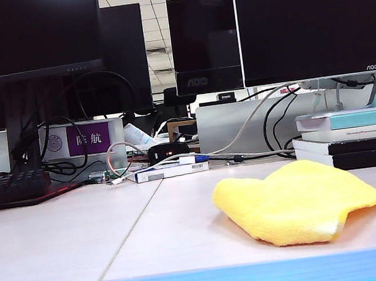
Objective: Wipe the table from back to front using the rag.
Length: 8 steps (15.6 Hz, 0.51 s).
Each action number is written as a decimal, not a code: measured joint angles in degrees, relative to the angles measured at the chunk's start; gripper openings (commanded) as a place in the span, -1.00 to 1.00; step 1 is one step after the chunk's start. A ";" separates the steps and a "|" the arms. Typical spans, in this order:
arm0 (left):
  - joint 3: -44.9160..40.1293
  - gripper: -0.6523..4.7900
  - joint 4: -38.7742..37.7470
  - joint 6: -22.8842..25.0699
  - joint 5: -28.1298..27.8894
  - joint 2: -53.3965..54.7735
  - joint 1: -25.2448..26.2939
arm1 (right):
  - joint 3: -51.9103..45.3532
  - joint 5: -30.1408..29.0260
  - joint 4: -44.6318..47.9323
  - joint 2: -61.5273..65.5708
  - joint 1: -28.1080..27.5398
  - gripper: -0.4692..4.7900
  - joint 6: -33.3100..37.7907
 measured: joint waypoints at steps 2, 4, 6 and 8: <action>6.93 -0.77 -4.85 0.04 1.73 5.38 -5.38 | 2.95 -3.93 0.11 5.05 0.09 -0.83 -0.39; 12.98 -0.77 -8.52 0.04 2.73 10.49 -14.10 | 4.52 -9.07 0.09 9.90 0.13 -0.83 -0.96; 16.61 -0.77 -11.65 0.02 2.36 13.88 -19.87 | 4.92 -13.68 -0.26 13.79 0.83 -0.83 -0.96; 17.42 -0.77 -12.26 0.07 2.93 15.76 -24.57 | 4.90 -15.02 -0.37 16.15 3.96 -0.83 -1.01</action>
